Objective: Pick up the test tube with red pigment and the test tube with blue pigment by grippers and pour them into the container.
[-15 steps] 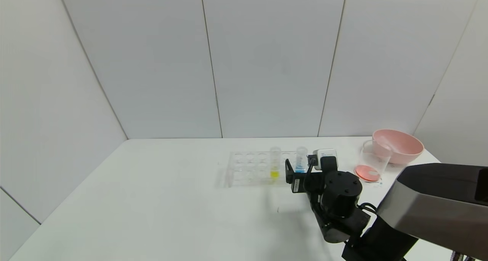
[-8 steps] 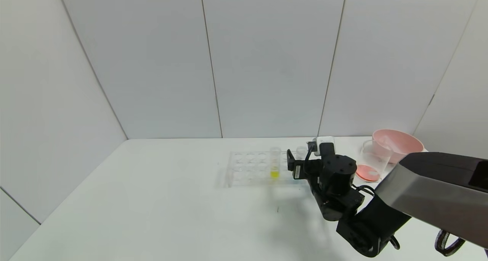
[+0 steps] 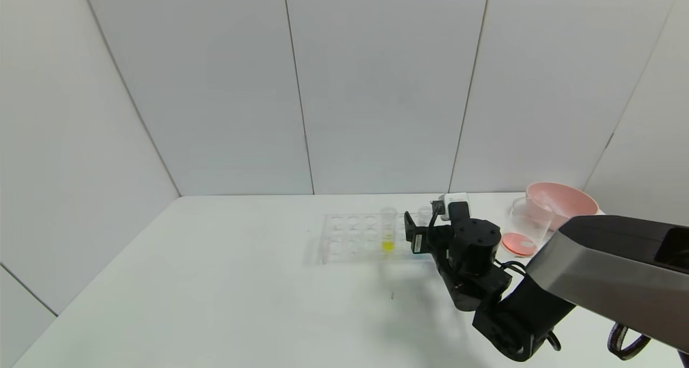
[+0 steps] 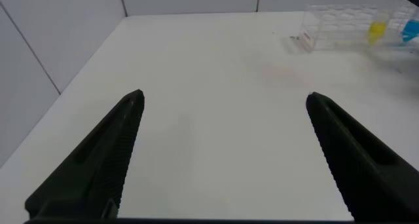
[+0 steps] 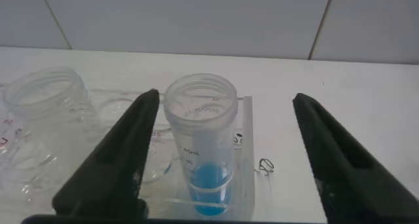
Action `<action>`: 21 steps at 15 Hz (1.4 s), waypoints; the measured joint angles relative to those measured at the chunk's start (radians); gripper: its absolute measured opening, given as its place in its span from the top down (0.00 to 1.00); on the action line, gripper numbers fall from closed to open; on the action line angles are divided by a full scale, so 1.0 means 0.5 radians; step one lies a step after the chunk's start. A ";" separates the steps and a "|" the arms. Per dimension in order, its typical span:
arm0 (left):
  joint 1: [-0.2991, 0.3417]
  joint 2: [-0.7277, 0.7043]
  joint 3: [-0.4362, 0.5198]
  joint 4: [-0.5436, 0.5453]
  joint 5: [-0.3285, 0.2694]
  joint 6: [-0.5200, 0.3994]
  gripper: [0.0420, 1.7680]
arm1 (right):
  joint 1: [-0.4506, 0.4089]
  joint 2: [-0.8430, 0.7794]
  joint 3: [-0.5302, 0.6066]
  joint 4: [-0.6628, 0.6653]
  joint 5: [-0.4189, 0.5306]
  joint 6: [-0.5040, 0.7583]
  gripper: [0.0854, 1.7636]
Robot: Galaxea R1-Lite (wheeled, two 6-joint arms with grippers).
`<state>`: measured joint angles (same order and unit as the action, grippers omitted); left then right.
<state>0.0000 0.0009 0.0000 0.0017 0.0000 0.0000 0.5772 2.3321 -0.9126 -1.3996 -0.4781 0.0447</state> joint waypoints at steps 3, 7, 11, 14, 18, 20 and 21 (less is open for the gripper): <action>0.000 0.000 0.000 -0.001 0.000 0.000 0.00 | 0.001 0.000 0.000 0.000 0.019 0.000 0.43; 0.000 0.000 0.000 -0.003 0.000 0.000 0.00 | 0.008 -0.009 0.004 0.003 0.034 -0.002 0.74; 0.000 0.000 0.000 -0.001 0.000 0.000 0.00 | 0.008 -0.032 0.008 -0.001 0.034 -0.039 0.74; 0.000 0.000 0.000 -0.003 0.000 0.001 0.00 | 0.017 -0.087 0.011 -0.001 0.036 -0.105 0.74; 0.000 0.000 0.000 -0.002 0.000 0.000 0.00 | 0.027 -0.229 0.018 0.024 0.094 -0.214 0.74; 0.000 -0.001 0.000 -0.001 0.000 0.000 0.00 | 0.034 -0.306 0.019 0.085 0.098 -0.223 0.74; 0.000 0.000 0.000 -0.002 0.000 0.000 0.00 | 0.041 -0.341 0.018 0.102 0.098 -0.224 0.74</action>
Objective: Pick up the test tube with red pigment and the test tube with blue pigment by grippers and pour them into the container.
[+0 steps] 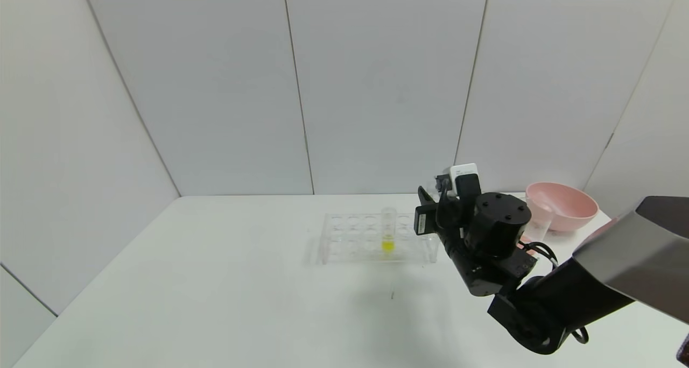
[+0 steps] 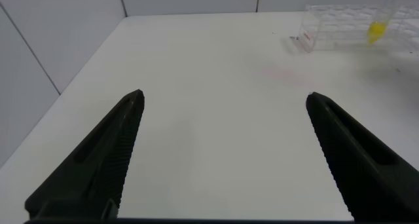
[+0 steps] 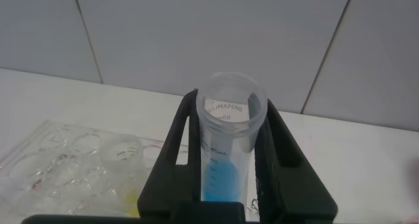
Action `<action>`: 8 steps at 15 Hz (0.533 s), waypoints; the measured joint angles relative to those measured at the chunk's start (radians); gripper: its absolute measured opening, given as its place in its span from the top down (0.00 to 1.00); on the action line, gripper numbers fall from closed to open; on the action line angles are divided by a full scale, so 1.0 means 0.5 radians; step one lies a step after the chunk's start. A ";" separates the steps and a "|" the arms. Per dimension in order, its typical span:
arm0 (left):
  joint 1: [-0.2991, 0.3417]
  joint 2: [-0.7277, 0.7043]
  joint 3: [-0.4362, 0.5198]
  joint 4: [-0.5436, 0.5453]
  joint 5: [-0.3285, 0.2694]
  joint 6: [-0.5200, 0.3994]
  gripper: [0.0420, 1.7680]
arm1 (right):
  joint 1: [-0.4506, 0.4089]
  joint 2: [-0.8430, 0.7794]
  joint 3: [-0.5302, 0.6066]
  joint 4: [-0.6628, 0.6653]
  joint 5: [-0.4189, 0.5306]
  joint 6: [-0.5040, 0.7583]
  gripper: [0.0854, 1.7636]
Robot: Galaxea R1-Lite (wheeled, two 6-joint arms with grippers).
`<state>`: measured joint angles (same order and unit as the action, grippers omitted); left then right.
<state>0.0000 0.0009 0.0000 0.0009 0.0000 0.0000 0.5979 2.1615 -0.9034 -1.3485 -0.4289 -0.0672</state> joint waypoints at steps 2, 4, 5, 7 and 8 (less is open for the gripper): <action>0.000 0.000 0.000 0.000 0.000 0.000 0.00 | 0.011 -0.047 0.000 0.009 0.000 -0.005 0.74; 0.000 0.000 0.000 0.000 -0.001 0.000 0.00 | 0.019 -0.082 0.009 0.011 0.000 -0.006 0.74; 0.000 0.000 0.000 0.000 0.000 0.000 0.00 | 0.020 -0.101 0.019 0.013 0.003 -0.008 0.74; 0.000 0.000 0.000 0.001 0.000 0.001 0.00 | 0.005 -0.171 0.088 0.043 0.089 -0.008 0.74; 0.000 0.000 0.000 0.000 0.000 0.000 0.00 | -0.017 -0.226 0.158 0.062 0.181 -0.008 0.74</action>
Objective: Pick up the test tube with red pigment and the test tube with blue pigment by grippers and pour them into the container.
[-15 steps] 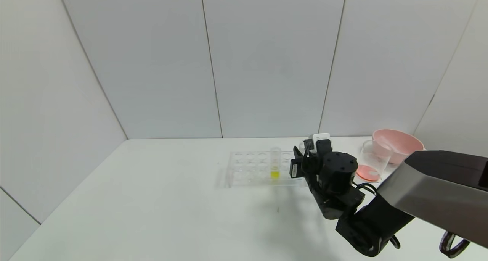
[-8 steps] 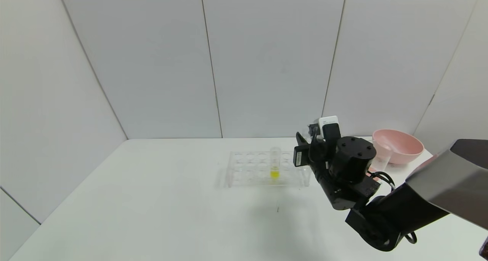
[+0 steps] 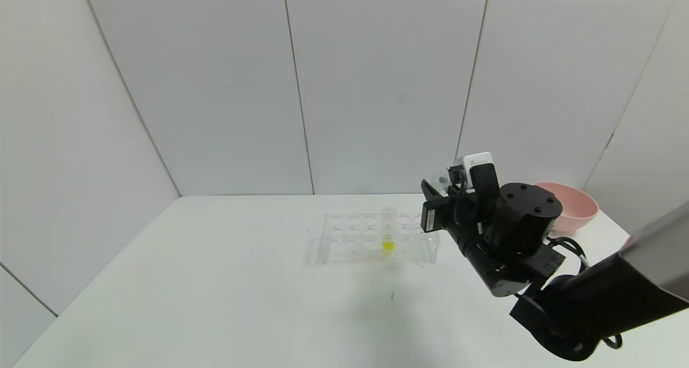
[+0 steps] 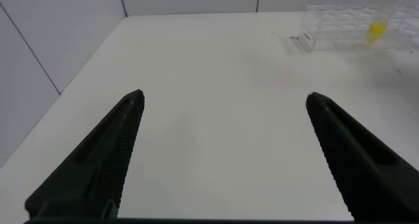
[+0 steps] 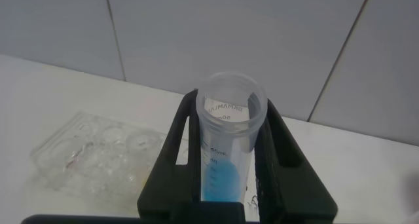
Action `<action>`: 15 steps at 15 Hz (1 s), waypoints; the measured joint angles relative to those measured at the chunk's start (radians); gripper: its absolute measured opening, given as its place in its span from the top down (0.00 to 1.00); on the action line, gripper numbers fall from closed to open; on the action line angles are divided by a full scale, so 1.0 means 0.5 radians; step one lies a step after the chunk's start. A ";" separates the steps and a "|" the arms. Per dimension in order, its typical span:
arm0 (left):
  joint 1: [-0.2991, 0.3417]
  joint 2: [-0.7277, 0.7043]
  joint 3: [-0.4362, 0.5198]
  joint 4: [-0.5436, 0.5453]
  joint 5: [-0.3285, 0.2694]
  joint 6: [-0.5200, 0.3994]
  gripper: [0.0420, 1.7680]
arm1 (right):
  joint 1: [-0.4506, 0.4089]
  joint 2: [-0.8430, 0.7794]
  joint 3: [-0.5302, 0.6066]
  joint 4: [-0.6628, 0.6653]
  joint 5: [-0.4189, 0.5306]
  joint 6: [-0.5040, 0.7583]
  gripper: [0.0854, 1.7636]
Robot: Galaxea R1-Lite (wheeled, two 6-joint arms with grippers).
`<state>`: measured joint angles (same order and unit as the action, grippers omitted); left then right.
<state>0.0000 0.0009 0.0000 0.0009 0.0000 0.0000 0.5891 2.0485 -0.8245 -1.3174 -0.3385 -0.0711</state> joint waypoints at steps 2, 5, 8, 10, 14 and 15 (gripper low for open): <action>0.000 0.000 0.000 0.000 0.000 0.000 0.00 | -0.103 -0.154 0.190 0.046 0.280 0.002 0.74; 0.000 0.000 0.000 0.000 0.000 0.000 0.00 | -0.430 -0.438 0.462 0.219 0.792 0.004 0.74; 0.000 0.000 0.000 0.000 0.000 0.000 0.00 | -0.873 -0.709 0.594 0.556 1.306 0.004 0.74; 0.000 0.000 0.000 0.000 0.000 0.000 0.00 | -1.196 -0.853 0.600 0.799 1.646 -0.016 0.74; 0.000 0.000 0.000 0.000 0.000 0.000 0.00 | -1.746 -0.974 0.384 1.269 2.106 -0.332 0.74; 0.000 0.000 0.000 0.001 -0.001 0.000 0.00 | -1.832 -0.968 0.294 1.384 2.154 -0.420 0.74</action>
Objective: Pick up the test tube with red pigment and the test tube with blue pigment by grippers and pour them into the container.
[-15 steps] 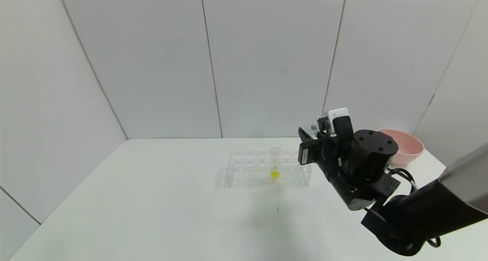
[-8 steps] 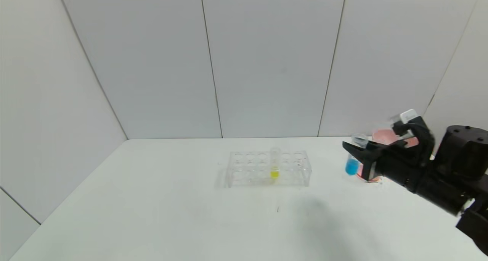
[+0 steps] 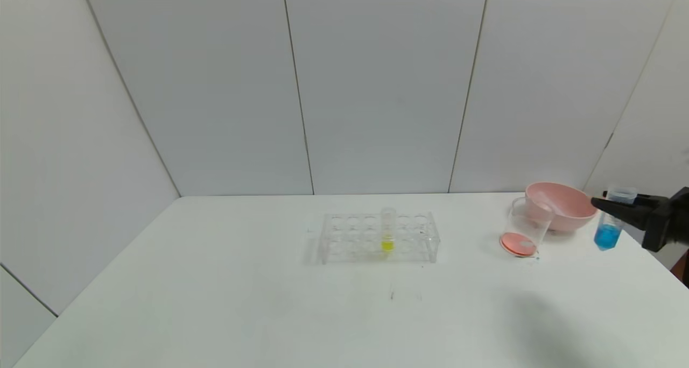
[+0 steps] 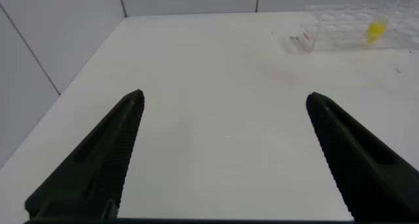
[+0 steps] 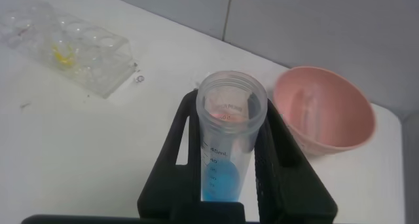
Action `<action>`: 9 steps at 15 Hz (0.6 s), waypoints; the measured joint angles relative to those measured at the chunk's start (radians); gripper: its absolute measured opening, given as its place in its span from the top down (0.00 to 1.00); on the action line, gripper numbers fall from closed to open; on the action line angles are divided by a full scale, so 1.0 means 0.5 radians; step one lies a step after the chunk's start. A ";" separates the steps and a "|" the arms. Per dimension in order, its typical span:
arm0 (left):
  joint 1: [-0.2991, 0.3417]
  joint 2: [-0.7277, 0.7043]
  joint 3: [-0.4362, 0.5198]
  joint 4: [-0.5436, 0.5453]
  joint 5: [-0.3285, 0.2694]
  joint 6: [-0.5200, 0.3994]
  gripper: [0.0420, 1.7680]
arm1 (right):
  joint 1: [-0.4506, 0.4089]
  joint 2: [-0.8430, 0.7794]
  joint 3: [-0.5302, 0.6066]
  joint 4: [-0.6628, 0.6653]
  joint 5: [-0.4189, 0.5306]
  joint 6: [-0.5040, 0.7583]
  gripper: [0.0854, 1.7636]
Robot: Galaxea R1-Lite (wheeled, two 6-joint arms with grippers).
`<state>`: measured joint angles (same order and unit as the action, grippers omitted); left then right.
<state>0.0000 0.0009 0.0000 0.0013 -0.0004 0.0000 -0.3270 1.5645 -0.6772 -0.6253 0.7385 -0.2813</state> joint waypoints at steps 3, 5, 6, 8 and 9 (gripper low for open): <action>0.000 0.000 0.000 -0.001 0.001 0.000 0.00 | -0.154 0.082 -0.284 0.315 0.046 -0.227 0.74; 0.000 0.000 0.000 0.000 0.001 0.000 0.00 | -0.223 0.167 -0.422 0.440 0.074 -0.335 0.74; 0.000 0.000 0.000 -0.002 0.001 0.000 0.00 | -0.248 0.211 -0.463 0.448 0.113 -0.380 0.74; 0.000 0.000 0.000 -0.002 0.001 0.000 0.00 | -0.273 0.297 -0.517 0.459 0.138 -0.473 0.74; 0.000 0.000 0.000 -0.002 0.001 0.000 0.00 | -0.274 0.338 -0.549 0.463 0.138 -0.508 0.74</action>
<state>0.0000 0.0009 0.0000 0.0004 0.0000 0.0000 -0.4640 1.7334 -0.9515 -0.3936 0.8077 -0.5353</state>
